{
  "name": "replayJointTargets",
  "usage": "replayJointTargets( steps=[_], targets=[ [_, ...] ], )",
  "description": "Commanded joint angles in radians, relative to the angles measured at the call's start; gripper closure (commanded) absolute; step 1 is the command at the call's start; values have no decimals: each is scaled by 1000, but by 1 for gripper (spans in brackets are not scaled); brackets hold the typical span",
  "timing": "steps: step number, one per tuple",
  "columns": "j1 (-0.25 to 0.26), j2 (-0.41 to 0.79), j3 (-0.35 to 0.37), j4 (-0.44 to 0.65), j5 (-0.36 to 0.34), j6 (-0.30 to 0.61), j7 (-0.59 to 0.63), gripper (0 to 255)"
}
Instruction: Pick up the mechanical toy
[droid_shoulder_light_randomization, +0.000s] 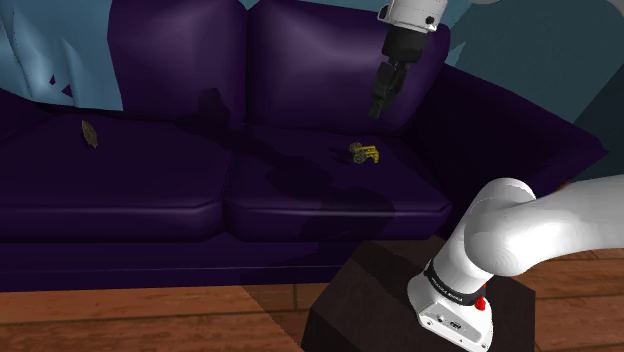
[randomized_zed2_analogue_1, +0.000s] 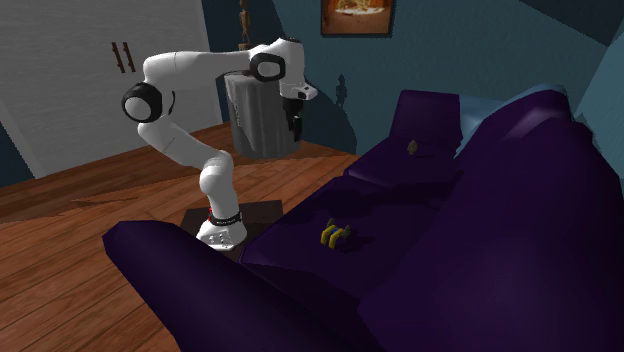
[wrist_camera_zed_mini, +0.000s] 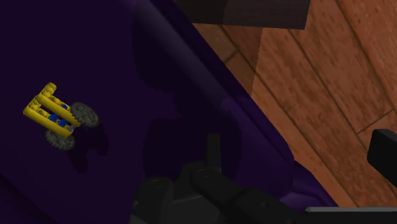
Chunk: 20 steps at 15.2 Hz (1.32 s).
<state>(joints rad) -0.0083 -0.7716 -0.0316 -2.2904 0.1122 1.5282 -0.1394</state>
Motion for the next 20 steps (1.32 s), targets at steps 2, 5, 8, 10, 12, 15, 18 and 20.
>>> replayJointTargets(
  steps=[2,5,8,10,12,15,18,20],
  targets=[
    [-4,13,-15,-11,-12,18,-23,0],
    [-16,61,-61,-38,-47,75,-89,0],
    [-27,121,-107,-54,-78,134,-154,0],
    [-34,166,-137,-59,-97,174,-197,0],
    [-40,216,-167,-58,-113,214,-239,0],
    [-49,300,-211,-48,-131,273,-303,0],
    [-56,392,-254,-26,-141,331,-367,0],
    [-60,458,-281,-5,-142,367,-411,0]
  ],
)
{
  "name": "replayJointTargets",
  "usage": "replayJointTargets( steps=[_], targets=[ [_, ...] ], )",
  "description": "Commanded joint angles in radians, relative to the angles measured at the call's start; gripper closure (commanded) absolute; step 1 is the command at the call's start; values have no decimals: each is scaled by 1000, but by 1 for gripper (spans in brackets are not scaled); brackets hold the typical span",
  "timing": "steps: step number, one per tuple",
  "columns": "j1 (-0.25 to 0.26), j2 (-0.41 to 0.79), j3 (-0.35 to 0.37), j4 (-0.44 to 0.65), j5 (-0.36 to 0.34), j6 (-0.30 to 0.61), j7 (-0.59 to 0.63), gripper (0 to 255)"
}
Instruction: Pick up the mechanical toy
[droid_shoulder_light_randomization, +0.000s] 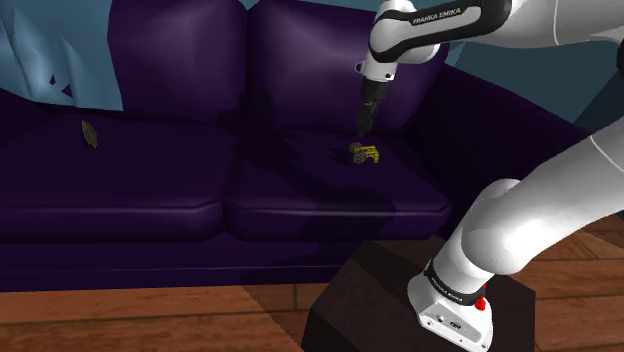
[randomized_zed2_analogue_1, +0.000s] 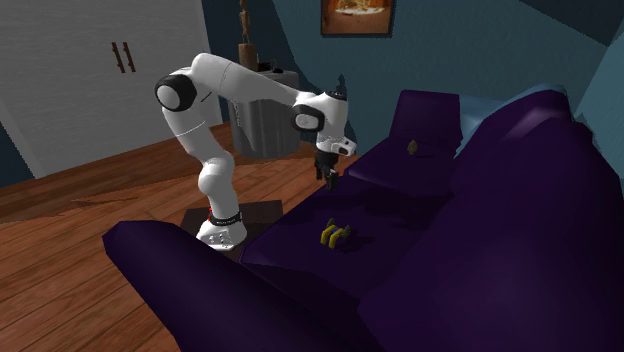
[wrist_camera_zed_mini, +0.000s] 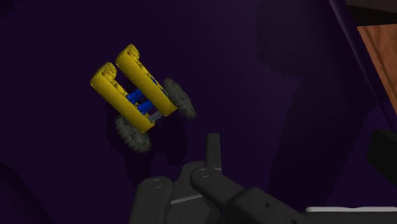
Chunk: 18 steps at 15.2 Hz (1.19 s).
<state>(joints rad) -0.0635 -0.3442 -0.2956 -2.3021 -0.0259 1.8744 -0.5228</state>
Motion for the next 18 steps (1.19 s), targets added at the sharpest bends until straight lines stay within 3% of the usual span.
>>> replayJointTargets(
  steps=[1,11,18],
  targets=[
    [-7,65,-30,19,-2,38,-49,0],
    [-48,443,-119,211,76,167,-280,0],
    [-53,489,-115,178,99,241,-297,0]
  ],
)
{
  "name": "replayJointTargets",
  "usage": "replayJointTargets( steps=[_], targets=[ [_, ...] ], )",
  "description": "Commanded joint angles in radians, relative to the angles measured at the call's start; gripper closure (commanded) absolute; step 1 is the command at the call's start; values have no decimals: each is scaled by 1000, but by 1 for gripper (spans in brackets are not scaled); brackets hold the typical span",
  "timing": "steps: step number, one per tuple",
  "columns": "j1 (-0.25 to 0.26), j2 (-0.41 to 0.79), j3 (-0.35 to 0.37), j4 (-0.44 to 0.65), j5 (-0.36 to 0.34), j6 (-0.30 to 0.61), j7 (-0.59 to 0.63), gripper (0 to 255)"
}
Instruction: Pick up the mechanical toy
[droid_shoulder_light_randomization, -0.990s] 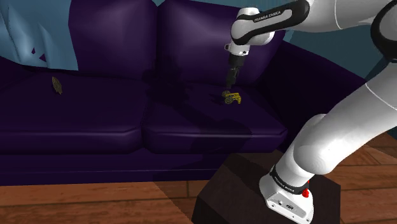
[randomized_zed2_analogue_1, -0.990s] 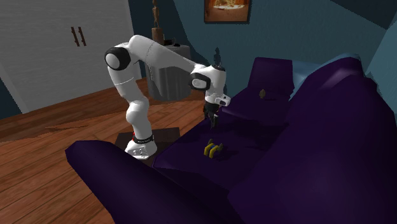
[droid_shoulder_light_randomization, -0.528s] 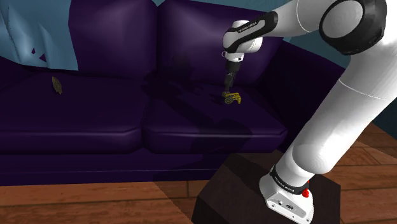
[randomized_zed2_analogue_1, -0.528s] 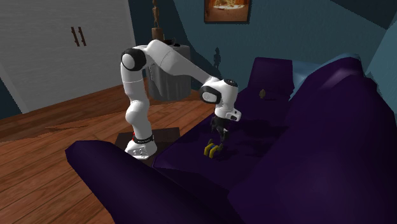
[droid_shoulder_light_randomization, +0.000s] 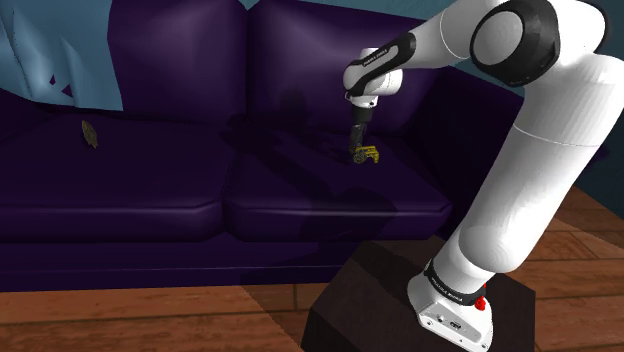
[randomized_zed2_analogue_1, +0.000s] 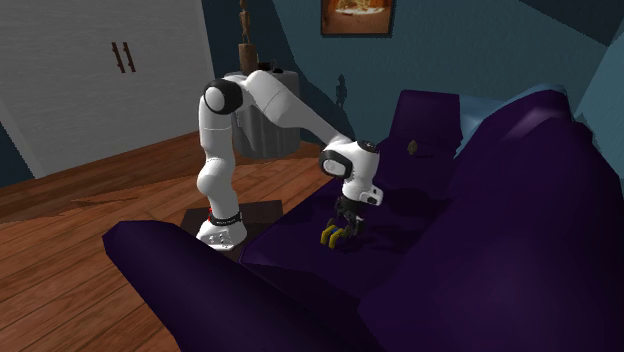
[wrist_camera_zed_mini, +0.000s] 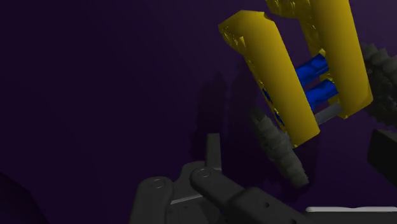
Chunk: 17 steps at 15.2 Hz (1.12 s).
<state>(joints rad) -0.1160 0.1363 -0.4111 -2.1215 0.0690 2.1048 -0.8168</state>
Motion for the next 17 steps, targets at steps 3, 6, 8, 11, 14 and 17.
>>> replayJointTargets(
  steps=[3,6,8,11,14,17],
  targets=[
    [-2,22,2,-10,11,30,-8,0],
    [-2,22,2,-11,11,31,-8,255],
    [-2,22,2,-11,11,31,-8,255],
    [-2,22,2,-11,11,31,-8,255],
    [-1,14,1,-5,7,18,-5,255],
    [1,-10,-1,10,-5,-19,4,255]
  ],
)
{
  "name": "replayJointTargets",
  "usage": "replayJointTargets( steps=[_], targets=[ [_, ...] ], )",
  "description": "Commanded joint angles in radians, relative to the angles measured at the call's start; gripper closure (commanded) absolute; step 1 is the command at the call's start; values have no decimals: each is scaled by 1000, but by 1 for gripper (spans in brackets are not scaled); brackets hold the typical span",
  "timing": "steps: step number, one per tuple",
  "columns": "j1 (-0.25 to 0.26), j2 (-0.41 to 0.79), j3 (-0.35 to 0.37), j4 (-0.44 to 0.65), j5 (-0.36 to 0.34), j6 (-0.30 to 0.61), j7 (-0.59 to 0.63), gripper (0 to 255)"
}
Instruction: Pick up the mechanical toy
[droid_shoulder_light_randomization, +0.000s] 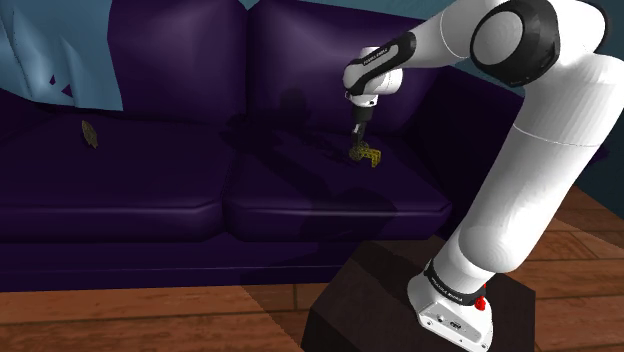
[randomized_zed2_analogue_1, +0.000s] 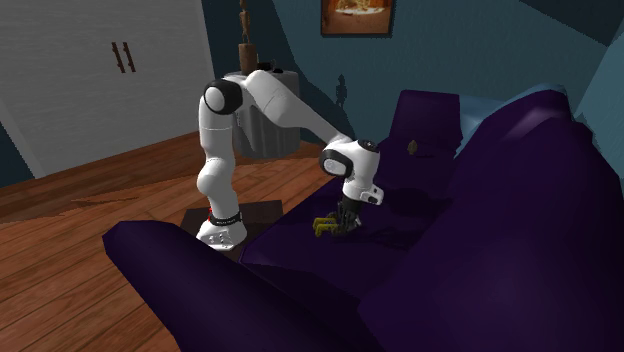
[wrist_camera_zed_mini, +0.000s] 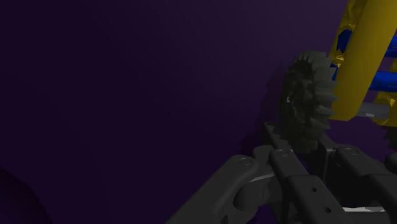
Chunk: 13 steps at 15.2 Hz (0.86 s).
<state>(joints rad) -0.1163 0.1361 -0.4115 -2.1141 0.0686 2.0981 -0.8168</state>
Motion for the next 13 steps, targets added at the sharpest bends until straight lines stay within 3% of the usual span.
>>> replayJointTargets(
  steps=[1,13],
  targets=[
    [2,-17,-1,9,-9,-25,6,255],
    [7,-82,-3,78,-39,-152,29,255]
  ],
)
